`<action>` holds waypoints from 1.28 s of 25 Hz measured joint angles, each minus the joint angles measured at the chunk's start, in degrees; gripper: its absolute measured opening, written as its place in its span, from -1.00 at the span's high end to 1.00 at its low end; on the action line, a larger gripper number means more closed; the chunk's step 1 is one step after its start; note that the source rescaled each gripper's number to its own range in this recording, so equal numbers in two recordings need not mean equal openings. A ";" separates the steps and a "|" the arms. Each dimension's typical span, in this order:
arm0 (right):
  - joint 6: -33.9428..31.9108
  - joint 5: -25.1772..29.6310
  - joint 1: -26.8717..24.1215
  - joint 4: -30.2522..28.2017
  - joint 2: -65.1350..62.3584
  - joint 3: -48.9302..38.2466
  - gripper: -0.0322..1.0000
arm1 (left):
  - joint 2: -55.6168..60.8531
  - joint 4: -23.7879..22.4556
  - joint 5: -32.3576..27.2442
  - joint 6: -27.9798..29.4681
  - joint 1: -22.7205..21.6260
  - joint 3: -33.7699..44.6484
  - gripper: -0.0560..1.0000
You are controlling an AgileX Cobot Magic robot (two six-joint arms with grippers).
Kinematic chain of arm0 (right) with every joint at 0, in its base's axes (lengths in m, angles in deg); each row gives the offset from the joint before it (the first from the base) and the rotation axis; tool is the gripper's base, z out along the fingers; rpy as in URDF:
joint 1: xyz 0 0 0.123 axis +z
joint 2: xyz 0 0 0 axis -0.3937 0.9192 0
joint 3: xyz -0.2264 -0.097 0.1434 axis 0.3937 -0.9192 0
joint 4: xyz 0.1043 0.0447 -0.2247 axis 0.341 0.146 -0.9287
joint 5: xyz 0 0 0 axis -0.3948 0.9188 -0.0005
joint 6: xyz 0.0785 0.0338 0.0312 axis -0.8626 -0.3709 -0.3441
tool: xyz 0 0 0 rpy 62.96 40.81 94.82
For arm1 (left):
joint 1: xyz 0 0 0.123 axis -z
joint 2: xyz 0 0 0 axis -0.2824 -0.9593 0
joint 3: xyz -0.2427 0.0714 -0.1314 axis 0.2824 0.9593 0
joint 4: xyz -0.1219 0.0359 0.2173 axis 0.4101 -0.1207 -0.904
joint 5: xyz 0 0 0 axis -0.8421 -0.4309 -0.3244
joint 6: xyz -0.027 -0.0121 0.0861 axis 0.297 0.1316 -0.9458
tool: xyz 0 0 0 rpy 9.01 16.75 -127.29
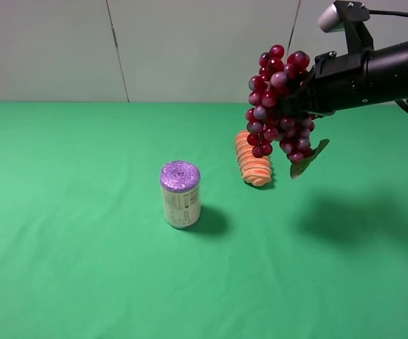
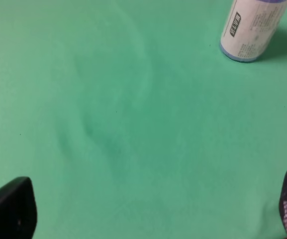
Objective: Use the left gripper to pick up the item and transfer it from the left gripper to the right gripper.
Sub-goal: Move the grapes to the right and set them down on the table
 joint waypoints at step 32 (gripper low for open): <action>-61.90 3.80 0.00 -63.72 -4.77 0.00 0.93 | 2.17 -0.05 0.10 0.05 -30.73 0.00 -0.95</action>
